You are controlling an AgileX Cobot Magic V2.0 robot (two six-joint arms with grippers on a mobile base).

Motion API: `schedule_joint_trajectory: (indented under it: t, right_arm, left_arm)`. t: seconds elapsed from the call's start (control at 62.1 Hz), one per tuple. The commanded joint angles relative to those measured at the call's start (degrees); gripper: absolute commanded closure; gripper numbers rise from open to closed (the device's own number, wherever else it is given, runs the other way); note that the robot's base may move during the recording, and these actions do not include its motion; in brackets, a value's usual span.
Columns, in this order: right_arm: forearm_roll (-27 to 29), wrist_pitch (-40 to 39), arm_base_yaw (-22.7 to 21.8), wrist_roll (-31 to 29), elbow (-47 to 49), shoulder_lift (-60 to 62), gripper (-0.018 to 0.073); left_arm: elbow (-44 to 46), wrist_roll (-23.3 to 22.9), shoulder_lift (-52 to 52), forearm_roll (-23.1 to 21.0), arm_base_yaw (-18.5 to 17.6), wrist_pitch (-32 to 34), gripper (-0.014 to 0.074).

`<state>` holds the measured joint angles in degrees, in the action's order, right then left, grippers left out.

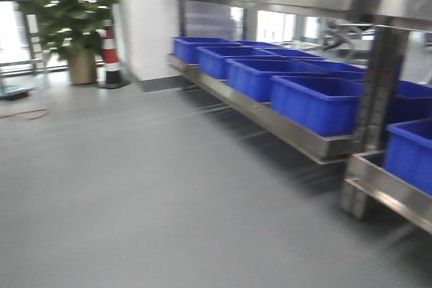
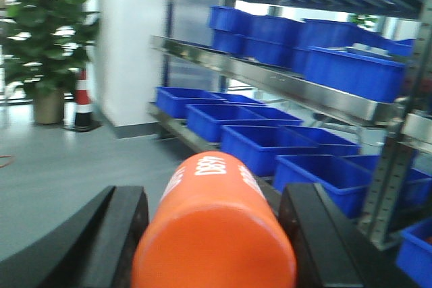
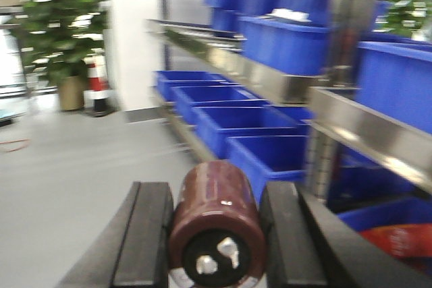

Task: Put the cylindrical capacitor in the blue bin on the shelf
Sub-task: 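Drive the base to the shelf of blue bins holding both cylinders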

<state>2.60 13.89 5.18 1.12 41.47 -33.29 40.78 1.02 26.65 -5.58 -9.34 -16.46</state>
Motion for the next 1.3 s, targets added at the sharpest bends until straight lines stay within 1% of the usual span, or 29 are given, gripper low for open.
schedule_joint_trajectory:
  t: [0.0,1.288]
  right_arm:
    - [-0.49,-1.45,0.04,-0.28,-0.20,0.37,0.0724]
    - [-0.49,-1.56,0.04,-0.28,-0.20,0.36,0.0724]
  left_arm:
    - [-0.05,0.24,-0.32,-0.19,-0.35,1.53,0.0708]
    - [-0.05,0.24,-0.32,-0.19,-0.35,2.42,0.0708]
